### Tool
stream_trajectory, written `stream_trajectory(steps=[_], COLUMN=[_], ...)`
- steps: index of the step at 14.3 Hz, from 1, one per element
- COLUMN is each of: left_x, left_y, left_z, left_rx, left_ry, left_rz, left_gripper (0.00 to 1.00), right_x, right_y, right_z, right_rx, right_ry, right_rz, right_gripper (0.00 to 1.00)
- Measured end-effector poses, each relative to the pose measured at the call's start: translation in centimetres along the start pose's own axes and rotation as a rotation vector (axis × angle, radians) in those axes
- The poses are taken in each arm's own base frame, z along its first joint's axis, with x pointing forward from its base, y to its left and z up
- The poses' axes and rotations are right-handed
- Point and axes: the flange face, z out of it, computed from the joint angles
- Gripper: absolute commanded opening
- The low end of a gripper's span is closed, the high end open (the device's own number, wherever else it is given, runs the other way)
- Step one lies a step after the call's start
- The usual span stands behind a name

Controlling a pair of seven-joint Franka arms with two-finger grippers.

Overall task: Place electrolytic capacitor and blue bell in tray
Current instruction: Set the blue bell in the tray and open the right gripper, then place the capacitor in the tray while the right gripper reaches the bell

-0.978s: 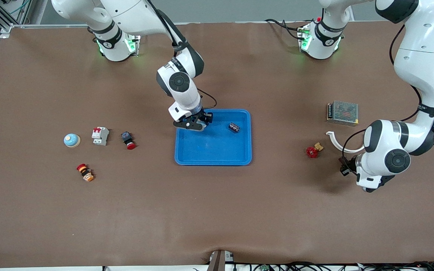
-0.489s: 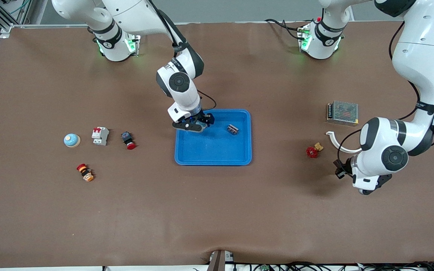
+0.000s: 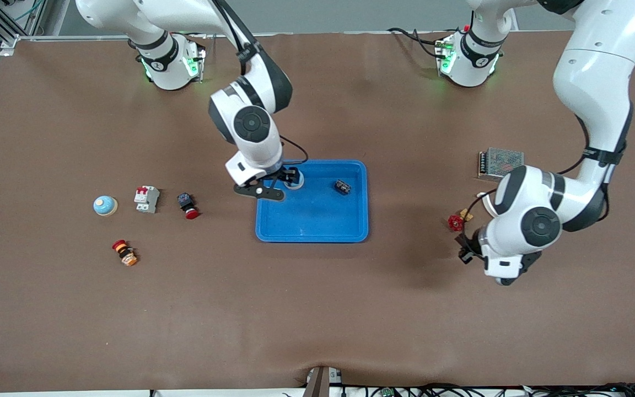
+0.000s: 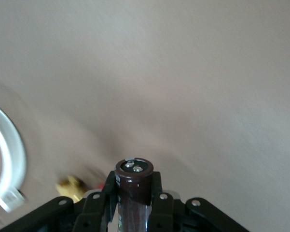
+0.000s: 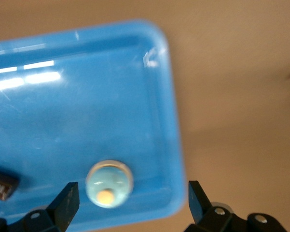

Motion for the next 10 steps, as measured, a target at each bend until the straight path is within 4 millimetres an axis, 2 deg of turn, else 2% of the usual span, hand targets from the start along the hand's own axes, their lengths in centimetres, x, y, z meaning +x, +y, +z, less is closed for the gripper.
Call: stream_trajectory(steps=[2,4,6,10], left_x=[-3.1,-5.9,-8.6,-13.7], left_y=[2.7,4.7,6.5,10.2], left_z=[-0.7,-1.2,-1.5,-2.2], left_rx=[-0.031,-0.048,-0.056,-0.078], left_ry=[-0.031,-0.058,-0.068,-0.065], left_rz=[-0.029,-0.072,-0.110,-0.158], left_gripper=[0.00,0.00,0.00,0.00], right_x=[2.3,4.8,7.4,11.8], right_y=[4.1,8.8,13.9,23.5], right_z=[-3.8,-6.2,-7.3,-7.1], right_rx=[-0.012,-0.009,-0.007,0.000], right_ry=[-0.004,-0.013,-0.018,-0.027], right_rz=[-0.088,-0.162,-0.227,-0.358], right_gripper=[1.00,1.00,1.00,1.00])
